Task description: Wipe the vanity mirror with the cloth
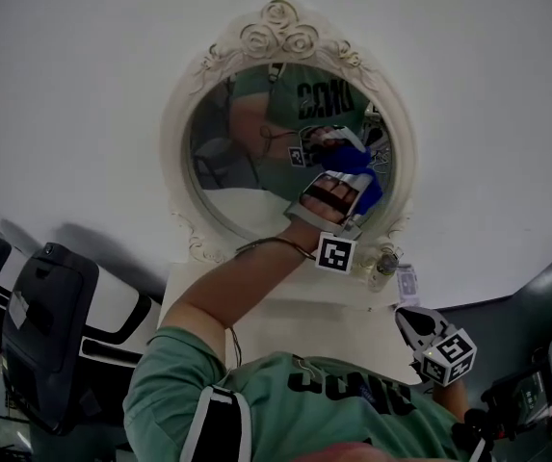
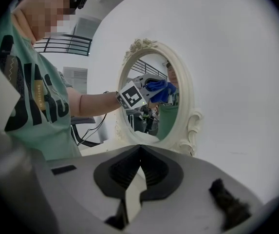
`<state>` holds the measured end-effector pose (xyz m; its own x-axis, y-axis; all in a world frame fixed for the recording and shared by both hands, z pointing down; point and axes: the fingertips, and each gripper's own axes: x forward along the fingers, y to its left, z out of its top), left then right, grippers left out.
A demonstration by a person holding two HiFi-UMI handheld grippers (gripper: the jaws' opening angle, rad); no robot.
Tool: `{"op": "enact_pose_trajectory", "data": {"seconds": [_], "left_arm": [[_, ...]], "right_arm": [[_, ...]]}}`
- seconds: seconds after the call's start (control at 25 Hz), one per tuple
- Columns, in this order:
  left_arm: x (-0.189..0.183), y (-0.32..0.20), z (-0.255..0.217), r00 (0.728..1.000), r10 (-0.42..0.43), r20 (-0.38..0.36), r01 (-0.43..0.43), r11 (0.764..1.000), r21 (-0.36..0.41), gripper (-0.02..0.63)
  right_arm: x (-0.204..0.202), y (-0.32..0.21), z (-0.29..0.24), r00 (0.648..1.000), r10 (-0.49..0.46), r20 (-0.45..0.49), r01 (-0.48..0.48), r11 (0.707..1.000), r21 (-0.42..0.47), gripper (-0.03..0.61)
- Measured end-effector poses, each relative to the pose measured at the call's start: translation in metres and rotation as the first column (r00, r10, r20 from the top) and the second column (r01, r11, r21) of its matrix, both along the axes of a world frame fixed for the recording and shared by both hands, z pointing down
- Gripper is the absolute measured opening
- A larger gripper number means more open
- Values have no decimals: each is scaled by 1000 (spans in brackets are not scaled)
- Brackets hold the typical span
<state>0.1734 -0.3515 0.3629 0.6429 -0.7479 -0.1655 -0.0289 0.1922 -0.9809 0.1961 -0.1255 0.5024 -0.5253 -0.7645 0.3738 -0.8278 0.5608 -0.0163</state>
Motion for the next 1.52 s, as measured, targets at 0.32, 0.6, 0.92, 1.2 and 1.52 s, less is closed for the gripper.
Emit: {"op": "enact_pose_trajectory", "data": {"seconds": [0.32, 0.6, 0.92, 1.2, 1.52], "left_arm": [[-215, -27, 9, 963, -266, -34, 265, 964, -33, 57], [-350, -58, 48, 876, -479, 46, 481, 875, -57, 57], [-352, -78, 70, 874, -481, 68, 485, 870, -89, 55], [-317, -72, 59, 903, -429, 30, 430, 898, -90, 55], [-153, -44, 53, 980, -196, 28, 198, 979, -54, 57]], "right_arm": [[-84, -27, -15, 981, -185, -52, 186, 983, -1, 11], [-138, -48, -10, 955, -288, -73, 288, 957, -8, 11], [-147, -52, -10, 951, -299, -81, 299, 954, -17, 11], [-125, -52, -3, 965, -251, -72, 250, 968, -33, 12], [-82, -36, 9, 988, -151, -41, 149, 988, -35, 11]]}}
